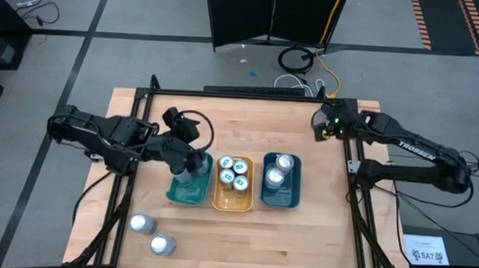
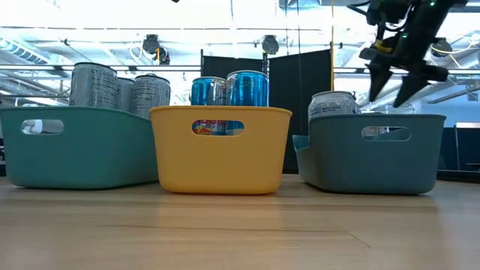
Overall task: Sort soda cans
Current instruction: Put the upper right black can into the light green bin
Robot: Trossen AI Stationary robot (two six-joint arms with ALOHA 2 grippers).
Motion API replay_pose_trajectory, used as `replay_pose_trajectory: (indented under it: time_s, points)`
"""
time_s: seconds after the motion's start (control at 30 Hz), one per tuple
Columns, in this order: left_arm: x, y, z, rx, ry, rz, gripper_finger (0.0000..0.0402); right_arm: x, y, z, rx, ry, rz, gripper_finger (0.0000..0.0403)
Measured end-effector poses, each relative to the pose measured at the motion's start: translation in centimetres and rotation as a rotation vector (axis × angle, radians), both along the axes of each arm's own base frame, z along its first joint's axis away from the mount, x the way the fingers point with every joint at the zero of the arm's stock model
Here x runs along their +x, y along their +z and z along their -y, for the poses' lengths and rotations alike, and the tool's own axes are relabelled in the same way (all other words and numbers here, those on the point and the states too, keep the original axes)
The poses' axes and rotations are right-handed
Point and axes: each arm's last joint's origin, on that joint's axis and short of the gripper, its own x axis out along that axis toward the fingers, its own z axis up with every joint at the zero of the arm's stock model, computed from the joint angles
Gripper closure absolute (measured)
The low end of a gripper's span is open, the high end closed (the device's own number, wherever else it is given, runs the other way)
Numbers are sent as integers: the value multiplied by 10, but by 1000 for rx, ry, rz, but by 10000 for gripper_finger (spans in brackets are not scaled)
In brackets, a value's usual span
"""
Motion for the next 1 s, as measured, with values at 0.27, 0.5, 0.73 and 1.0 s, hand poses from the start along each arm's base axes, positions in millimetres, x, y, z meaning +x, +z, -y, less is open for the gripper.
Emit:
replay_pose_trajectory:
  time_s: [0.27, 0.5, 0.73, 1.0]
  points:
    - [3, 2, -2, -9, 10, 32, 33, -1, 6, 10, -99, -4, 24, 90]
    - [3, 2, -2, -9, 9, 31, 33, -2, 6, 10, -105, 1, 10, 90]
    - [2, 2, -2, -8, 9, 29, 33, -2, 6, 10, -104, -3, 10, 65]
    - [2, 2, -2, -9, 9, 29, 33, -4, 6, 12, -134, -62, -6, 12]
